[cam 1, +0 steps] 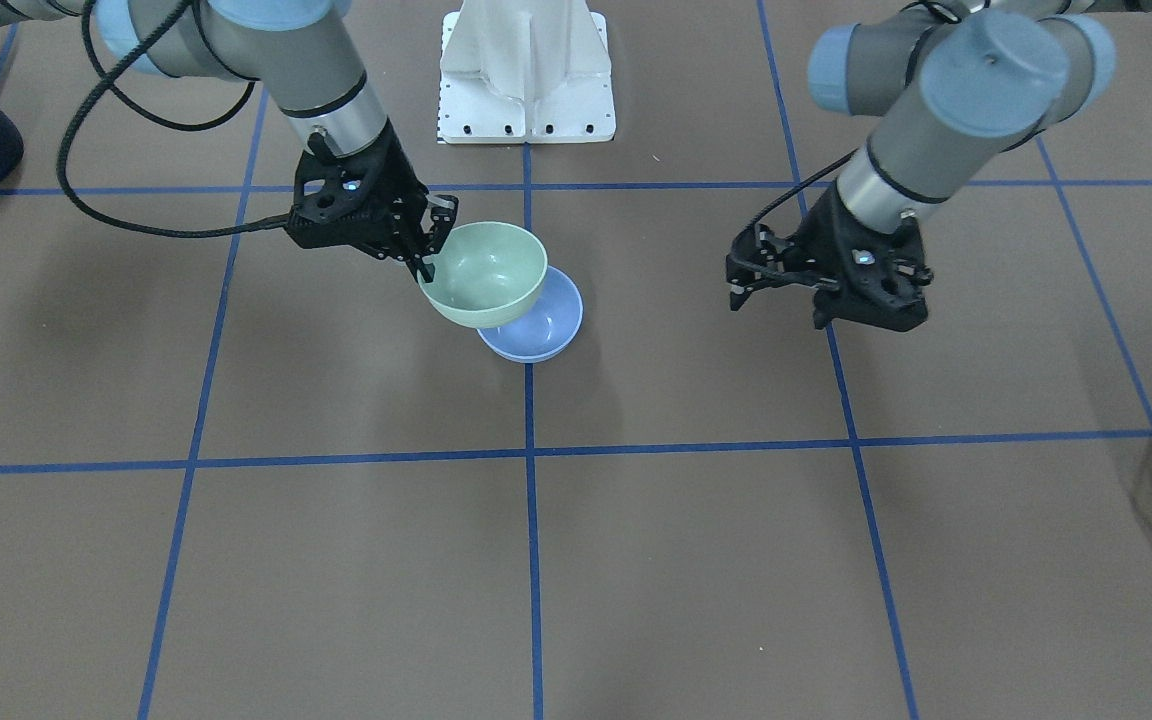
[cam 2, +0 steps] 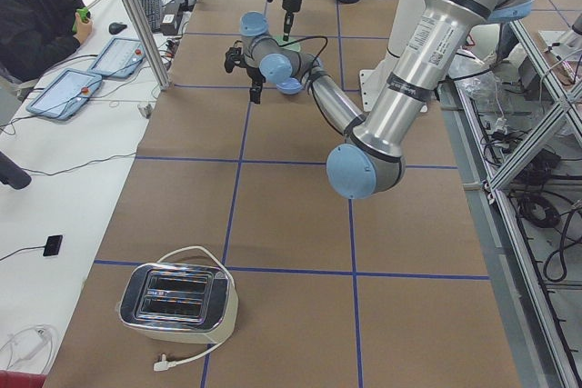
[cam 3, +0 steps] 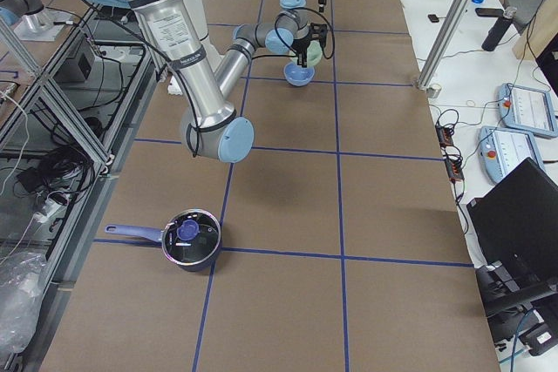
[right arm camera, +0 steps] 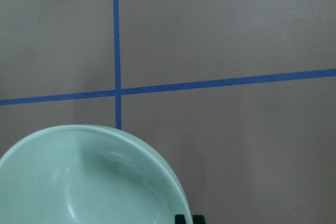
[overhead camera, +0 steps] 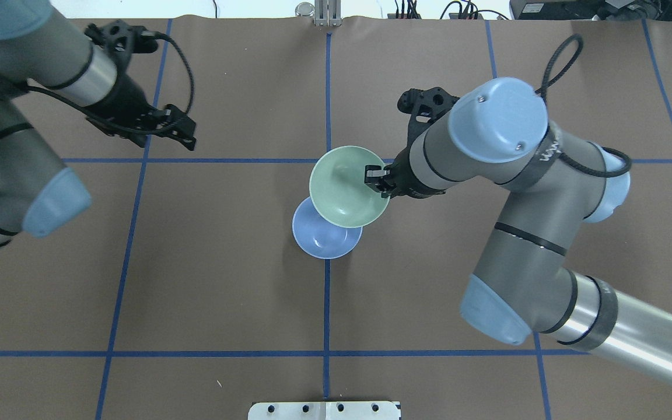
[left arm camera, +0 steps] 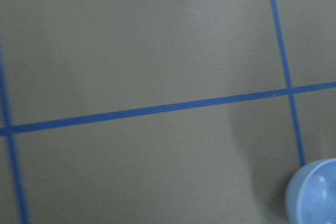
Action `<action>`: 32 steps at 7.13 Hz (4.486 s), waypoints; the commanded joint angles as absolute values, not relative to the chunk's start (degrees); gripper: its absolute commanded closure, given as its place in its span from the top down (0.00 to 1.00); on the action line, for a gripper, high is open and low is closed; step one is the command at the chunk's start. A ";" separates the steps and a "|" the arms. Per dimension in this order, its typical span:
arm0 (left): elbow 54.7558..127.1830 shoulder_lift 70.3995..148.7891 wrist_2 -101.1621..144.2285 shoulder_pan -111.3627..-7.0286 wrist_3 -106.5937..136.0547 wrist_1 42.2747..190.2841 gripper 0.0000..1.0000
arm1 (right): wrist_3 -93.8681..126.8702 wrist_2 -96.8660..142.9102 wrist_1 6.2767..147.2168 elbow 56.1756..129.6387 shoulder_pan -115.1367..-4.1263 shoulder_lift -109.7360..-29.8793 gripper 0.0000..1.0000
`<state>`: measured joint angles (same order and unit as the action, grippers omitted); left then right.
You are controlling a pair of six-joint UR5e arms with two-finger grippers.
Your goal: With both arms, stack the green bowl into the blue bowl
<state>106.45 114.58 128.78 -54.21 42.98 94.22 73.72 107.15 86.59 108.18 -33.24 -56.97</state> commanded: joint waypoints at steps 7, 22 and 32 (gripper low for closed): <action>117.34 93.17 136.14 -74.97 12.23 92.72 0.98 | 70.31 106.08 87.54 99.41 -28.83 -52.82 0.00; 117.60 91.76 136.23 -75.76 11.69 92.64 0.98 | 68.48 102.33 83.43 95.37 -29.00 -51.68 0.99; 106.44 91.85 139.57 -90.16 -4.29 92.02 0.98 | 24.76 130.15 83.14 96.50 -70.88 -70.70 1.00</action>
<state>107.76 91.98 139.39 -88.37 -2.65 92.03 33.19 128.16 83.08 96.64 -64.45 -65.23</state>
